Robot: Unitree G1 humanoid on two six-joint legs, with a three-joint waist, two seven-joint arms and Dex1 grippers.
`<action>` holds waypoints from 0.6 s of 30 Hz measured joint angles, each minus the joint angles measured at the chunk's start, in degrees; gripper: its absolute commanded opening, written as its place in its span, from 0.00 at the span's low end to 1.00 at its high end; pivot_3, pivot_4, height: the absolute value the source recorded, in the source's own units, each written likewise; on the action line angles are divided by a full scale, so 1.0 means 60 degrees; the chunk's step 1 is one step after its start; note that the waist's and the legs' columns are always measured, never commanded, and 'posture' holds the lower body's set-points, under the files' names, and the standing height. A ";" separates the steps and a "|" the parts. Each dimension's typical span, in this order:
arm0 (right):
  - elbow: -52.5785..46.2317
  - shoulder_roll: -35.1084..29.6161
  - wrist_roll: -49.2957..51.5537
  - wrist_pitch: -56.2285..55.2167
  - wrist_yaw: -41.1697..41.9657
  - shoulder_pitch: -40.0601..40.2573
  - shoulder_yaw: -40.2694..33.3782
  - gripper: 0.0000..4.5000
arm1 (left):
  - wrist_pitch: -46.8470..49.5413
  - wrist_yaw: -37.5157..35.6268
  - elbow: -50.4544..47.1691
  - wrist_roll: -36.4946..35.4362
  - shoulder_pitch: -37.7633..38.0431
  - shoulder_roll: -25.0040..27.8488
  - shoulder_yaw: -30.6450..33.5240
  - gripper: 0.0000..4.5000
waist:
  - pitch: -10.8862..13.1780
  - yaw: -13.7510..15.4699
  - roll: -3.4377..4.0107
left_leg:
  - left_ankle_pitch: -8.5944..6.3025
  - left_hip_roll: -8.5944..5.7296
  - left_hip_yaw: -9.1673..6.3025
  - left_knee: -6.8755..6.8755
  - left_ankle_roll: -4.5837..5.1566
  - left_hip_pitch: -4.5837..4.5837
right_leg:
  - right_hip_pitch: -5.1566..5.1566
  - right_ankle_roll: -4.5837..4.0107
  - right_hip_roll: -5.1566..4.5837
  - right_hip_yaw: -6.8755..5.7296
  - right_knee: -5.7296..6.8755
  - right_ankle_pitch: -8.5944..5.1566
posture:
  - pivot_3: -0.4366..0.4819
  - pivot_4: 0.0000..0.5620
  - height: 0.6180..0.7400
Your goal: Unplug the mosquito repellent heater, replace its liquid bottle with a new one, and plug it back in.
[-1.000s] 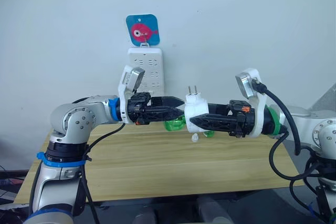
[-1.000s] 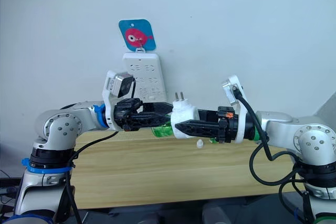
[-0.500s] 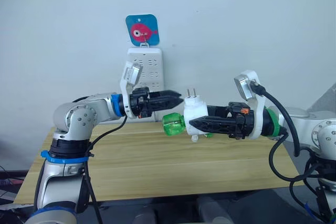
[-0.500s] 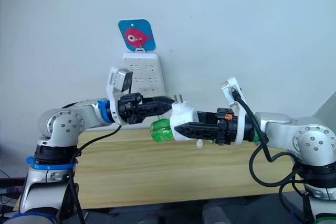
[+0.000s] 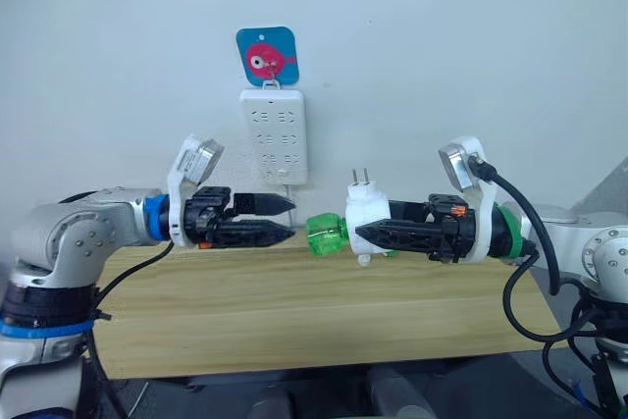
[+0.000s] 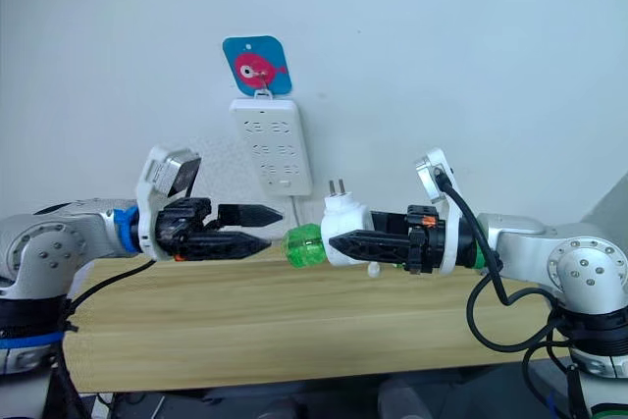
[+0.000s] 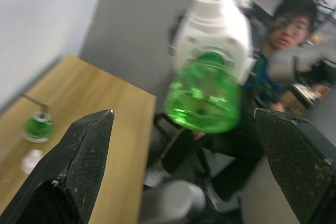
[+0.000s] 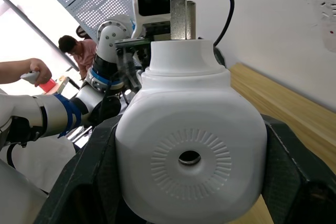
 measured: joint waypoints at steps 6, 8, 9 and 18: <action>0.0000 0.0002 0.0003 -0.0009 0.0009 -0.0001 0.0000 0.66 | -0.0160 0.0174 -0.0255 0.0078 0.0238 -0.0327 -0.0268 1.00 | 0.0000 0.0009 -0.0001 | 0.0000 0.0001 0.0004 -0.0001 0.0000 0.0000 | -0.0002 0.0000 0.0001 0.0004 -0.0001 0.0000 | 0.33 0.03 1.00; 0.0000 0.0008 0.0003 -0.0019 0.0009 -0.0001 0.0000 0.66 | -0.0382 0.0307 -0.0252 0.0225 0.0226 -0.0630 -0.0403 1.00 | -0.0001 0.0010 -0.0001 | 0.0000 0.0001 0.0005 -0.0001 0.0000 -0.0001 | -0.0002 -0.0001 0.0001 0.0004 -0.0002 0.0000 | 0.33 0.03 1.00; 0.0000 0.0009 0.0004 -0.0027 0.0009 -0.0001 0.0000 0.66 | -0.0489 0.0396 -0.0236 0.0314 0.0213 -0.0815 -0.0451 1.00 | -0.0001 0.0010 -0.0001 | 0.0000 0.0001 0.0005 -0.0001 0.0000 -0.0001 | -0.0002 -0.0001 0.0000 0.0005 -0.0002 0.0001 | 0.33 0.03 1.00; 0.0000 0.0018 0.0007 -0.0064 0.0009 -0.0003 0.0001 0.66 | -0.0838 0.0756 -0.0233 0.0464 0.0160 -0.1502 -0.0682 1.00 | -0.0003 -0.0004 -0.0001 | 0.0000 0.0002 0.0003 -0.0001 0.0000 -0.0001 | -0.0003 -0.0001 0.0001 0.0005 -0.0001 0.0001 | 0.34 0.02 1.00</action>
